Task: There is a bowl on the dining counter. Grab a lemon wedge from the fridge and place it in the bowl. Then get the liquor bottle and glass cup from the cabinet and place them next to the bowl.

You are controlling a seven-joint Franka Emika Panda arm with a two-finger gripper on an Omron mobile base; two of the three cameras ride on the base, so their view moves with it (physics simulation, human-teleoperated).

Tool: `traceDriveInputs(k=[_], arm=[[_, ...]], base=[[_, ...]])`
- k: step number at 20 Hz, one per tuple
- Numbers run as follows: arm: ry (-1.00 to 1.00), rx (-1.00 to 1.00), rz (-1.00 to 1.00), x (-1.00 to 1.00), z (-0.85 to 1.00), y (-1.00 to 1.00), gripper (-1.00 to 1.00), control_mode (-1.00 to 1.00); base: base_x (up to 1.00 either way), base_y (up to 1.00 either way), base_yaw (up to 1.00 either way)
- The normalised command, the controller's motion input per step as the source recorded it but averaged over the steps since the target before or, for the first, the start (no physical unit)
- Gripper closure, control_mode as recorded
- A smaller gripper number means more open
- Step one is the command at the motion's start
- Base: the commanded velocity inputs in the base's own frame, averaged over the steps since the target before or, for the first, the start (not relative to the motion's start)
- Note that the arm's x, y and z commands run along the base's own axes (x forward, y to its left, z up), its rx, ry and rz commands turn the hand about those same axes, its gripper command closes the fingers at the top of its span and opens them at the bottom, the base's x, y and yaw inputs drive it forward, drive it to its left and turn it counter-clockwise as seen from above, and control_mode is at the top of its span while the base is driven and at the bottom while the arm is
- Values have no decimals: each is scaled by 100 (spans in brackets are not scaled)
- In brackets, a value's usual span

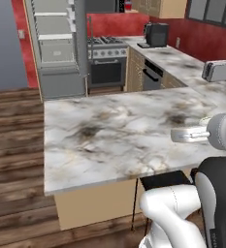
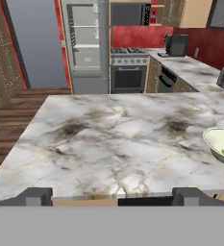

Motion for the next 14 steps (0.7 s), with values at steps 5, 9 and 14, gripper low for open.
traceDriveInputs(k=[5, 9, 14], arm=[[0, 0, 0, 0, 0, 0, -100, 100], [0, 0, 0, 0, 0, 0, -100, 100], [0, 0, 0, 0, 0, 0, -100, 100]], base=[[-37, 100, -19], [-18, 100, -19], [-3, 100, -23]])
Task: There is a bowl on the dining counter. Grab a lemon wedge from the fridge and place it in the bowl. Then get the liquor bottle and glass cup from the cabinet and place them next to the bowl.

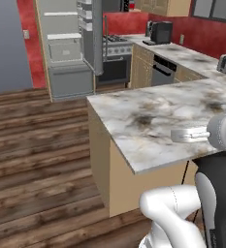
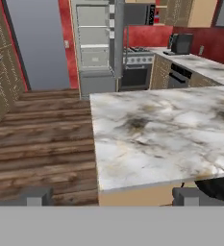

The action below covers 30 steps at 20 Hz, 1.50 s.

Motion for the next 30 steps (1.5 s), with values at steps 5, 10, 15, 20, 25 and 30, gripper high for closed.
traceDriveInputs(k=[5, 10, 15, 20, 25, 30], arm=[[0, 0, 0, 0, 0, 0, -100, 100], [0, 0, 0, 0, 0, 0, -100, 100], [0, 0, 0, 0, 0, 0, -100, 100], [0, 0, 0, 0, 0, 0, -100, 100], [0, 0, 0, 0, 0, 0, -100, 100], [0, 0, 0, 0, 0, 0, -100, 100]], base=[[13, 100, -32], [24, 100, -42], [28, 100, -44], [40, 100, -43], [47, 100, -43], [49, 100, -44]])
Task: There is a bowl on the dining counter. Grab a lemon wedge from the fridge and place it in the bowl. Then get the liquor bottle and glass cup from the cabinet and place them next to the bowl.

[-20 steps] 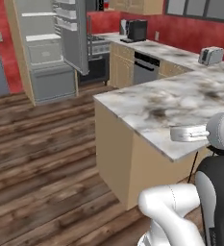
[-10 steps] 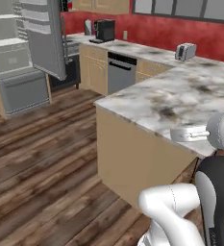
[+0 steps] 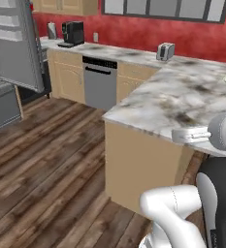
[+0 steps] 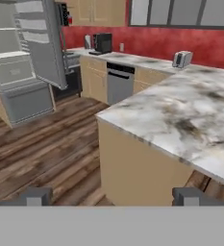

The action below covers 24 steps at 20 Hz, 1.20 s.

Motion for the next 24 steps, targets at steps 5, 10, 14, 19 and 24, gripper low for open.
traceDriveInputs(k=[5, 10, 14, 19, 24], arm=[[0, 0, 0, 0, 0, 0, -100, 100], [0, 0, 0, 0, 0, 0, -100, 100], [0, 0, 0, 0, 0, 0, -100, 100], [0, 0, 0, 0, 0, 0, -100, 100], [0, 0, 0, 0, 0, 0, -100, 100]], base=[[51, 99, -45], [51, 99, -45], [49, 100, -44], [50, 100, -44], [51, 100, -43]])
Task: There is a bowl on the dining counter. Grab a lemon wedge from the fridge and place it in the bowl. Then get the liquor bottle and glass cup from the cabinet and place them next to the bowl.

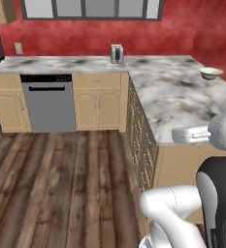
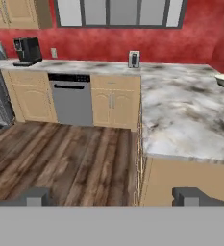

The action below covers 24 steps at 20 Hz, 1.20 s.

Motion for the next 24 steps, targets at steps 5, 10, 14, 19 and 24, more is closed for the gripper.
traceDriveInputs(k=[5, 10, 14, 19, 24], arm=[[0, 0, 0, 0, 0, 0, -100, 100], [0, 0, 0, 0, 0, 0, -100, 100], [0, 0, 0, 0, 0, 0, -100, 100], [0, 0, 0, 0, 0, 0, -100, 100], [0, 0, 0, 0, 0, 0, -100, 100]], base=[[53, 96, -42], [62, 84, -37], [78, 65, -26], [86, 50, -14], [88, 46, -3]])
